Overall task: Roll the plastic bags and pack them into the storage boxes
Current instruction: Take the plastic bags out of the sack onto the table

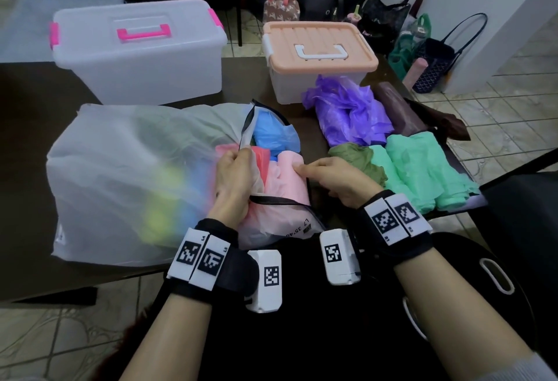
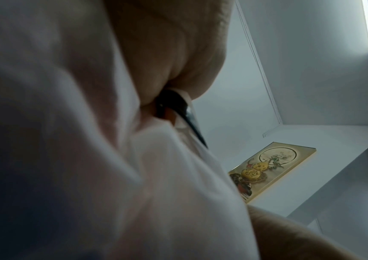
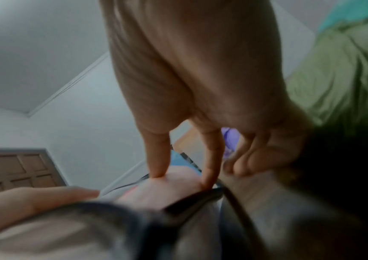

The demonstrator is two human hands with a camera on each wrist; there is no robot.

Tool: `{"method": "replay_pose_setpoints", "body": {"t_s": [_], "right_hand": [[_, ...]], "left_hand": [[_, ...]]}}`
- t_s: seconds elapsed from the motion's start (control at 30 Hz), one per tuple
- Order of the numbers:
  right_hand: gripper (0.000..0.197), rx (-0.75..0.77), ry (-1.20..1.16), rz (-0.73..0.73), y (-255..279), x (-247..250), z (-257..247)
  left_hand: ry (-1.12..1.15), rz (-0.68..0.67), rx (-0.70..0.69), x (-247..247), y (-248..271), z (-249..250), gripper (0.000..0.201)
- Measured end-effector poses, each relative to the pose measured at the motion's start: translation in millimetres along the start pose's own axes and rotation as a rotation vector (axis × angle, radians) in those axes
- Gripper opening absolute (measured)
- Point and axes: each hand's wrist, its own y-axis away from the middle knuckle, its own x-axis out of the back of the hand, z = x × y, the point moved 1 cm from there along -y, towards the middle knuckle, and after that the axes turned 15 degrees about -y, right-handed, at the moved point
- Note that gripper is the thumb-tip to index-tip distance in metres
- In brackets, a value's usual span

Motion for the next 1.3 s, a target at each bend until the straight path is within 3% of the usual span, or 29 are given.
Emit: {"method": "replay_pose_setpoints", "body": {"t_s": [0.17,0.3,0.47,0.57,0.67,0.73,0.8,0.83,0.93,0.97,1.07,1.17,1.3], "right_hand": [[0.027,0.078,-0.027,-0.087,-6.9,2.0,-6.2],[0.032,0.210,0.016,-0.009,-5.7,0.2,-13.2],[0.032,0.043,-0.122,-0.122,-0.6,-10.7,-19.5],[0.040,-0.048,-0.042,-0.160,2.3,-11.7,-20.0],[0.026,-0.062,-0.066,-0.289,8.5,-17.2,-20.6],[0.035,-0.069,-0.049,-0.351,11.3,-21.0,-18.8],[0.060,-0.090,-0.074,-0.320,11.9,-18.1,-17.4],[0.057,-0.093,-0.127,-0.281,10.0,-15.1,-17.3],[0.014,-0.025,-0.330,-0.238,12.6,-9.8,-22.1],[0.012,0.013,-0.356,-0.242,15.7,-8.7,-24.8],[0.025,0.109,-0.380,-0.183,15.6,-4.3,-35.0],[0.027,0.166,-0.420,-0.109,11.4,8.6,-51.5],[0.035,0.181,-0.681,-0.071,1.4,31.3,-78.1]], "left_hand": [[-0.032,0.012,-0.003,0.3,-0.2,0.5,0.020],[-0.045,0.024,-0.016,-0.5,0.7,1.3,0.021],[-0.038,0.030,-0.015,-0.4,4.1,3.5,0.021],[-0.029,0.031,-0.008,-0.2,6.1,4.4,0.023],[-0.007,0.022,-0.003,0.8,8.1,7.2,0.023],[0.013,0.021,0.001,1.8,7.6,7.0,0.025],[0.026,0.017,0.010,2.3,8.4,7.2,0.025],[0.034,0.013,0.013,2.3,8.6,7.2,0.025],[0.095,-0.033,0.030,3.5,10.2,7.4,0.025],[0.119,-0.043,0.034,4.0,9.9,7.1,0.024],[0.132,-0.035,0.040,4.7,6.8,4.7,0.019],[0.157,-0.033,0.053,5.1,6.0,3.1,0.013],[0.155,-0.017,0.043,3.8,4.1,1.5,0.029]]}}
